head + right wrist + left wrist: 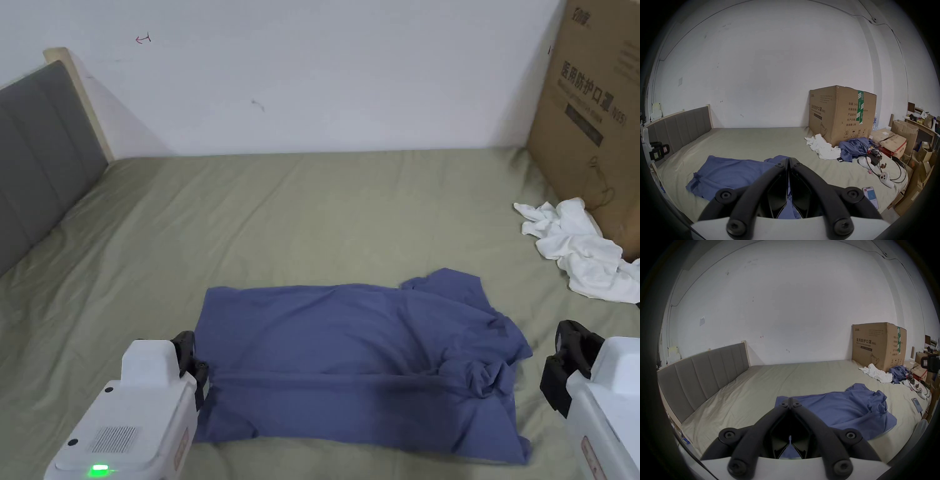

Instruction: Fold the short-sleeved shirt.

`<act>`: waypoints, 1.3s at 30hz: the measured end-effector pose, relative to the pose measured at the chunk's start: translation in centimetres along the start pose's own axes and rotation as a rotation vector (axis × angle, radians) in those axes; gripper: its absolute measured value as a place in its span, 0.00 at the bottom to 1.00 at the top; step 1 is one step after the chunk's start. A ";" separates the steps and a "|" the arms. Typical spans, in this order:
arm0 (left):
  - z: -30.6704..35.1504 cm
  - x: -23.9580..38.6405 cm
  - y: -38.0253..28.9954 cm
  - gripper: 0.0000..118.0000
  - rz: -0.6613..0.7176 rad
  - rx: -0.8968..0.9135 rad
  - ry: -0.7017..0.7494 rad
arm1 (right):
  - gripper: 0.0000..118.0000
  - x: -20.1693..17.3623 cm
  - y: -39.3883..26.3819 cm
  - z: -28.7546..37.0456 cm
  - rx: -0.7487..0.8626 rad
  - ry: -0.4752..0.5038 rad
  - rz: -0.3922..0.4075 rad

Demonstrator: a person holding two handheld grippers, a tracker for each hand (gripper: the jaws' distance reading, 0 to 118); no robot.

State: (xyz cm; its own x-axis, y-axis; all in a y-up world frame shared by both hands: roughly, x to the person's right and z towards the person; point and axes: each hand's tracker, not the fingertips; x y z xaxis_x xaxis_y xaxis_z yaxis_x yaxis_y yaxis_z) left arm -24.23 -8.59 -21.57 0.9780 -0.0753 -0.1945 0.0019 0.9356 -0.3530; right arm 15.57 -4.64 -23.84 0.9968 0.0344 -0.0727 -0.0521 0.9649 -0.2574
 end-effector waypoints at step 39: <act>-13.2 -6.3 -8.1 0.03 0.101 -0.624 -0.064 | 0.79 2.7 -12.3 -13.4 -0.594 0.017 -0.033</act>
State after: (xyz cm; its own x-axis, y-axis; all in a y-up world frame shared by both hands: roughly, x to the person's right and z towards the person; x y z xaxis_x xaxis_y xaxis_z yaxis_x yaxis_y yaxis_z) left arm -33.12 -20.30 -29.59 0.9776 0.0414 -0.2063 -0.1939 0.5582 -0.8067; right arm 18.12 -19.93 -33.81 0.9975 -0.0022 -0.0700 -0.0515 0.6540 -0.7547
